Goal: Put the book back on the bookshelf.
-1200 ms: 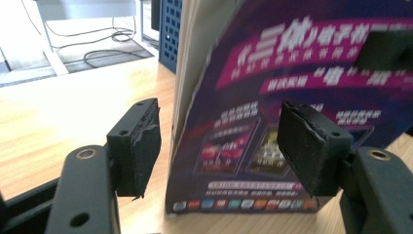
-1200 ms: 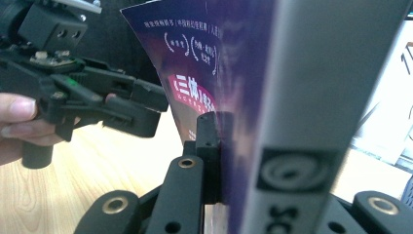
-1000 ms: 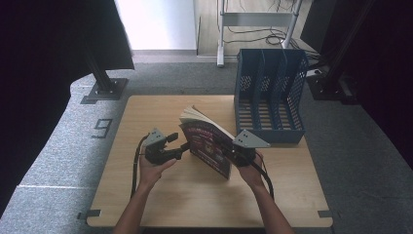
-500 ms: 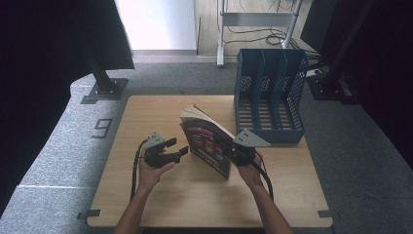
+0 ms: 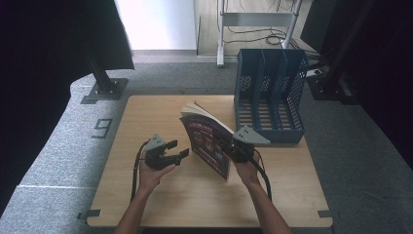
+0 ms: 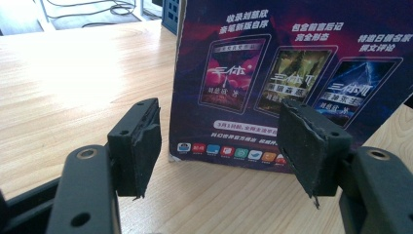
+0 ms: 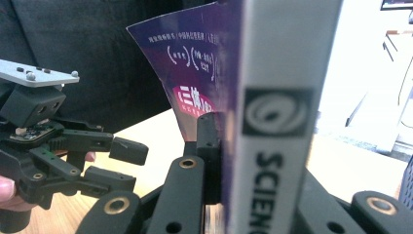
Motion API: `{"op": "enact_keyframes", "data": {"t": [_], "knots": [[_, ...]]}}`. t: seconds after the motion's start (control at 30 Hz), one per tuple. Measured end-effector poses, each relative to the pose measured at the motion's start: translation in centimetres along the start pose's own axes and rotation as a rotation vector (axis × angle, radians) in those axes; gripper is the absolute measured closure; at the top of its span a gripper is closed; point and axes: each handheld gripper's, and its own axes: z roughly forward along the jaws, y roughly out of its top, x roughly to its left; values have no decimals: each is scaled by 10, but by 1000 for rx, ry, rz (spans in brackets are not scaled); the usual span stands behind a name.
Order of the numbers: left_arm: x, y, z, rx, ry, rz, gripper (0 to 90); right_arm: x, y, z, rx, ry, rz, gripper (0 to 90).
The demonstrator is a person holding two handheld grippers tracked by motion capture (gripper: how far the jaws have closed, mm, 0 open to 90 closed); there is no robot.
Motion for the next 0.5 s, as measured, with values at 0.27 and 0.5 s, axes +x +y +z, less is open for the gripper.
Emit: {"op": "enact_keyframes", "data": {"t": [0.27, 0.5], "knots": [[3, -1, -2, 1, 1, -5, 331, 1, 2, -1, -18, -9, 10, 816], [3, -2, -4, -2, 3, -11, 331, 1, 8, -4, -29, -18, 5, 816]]}}
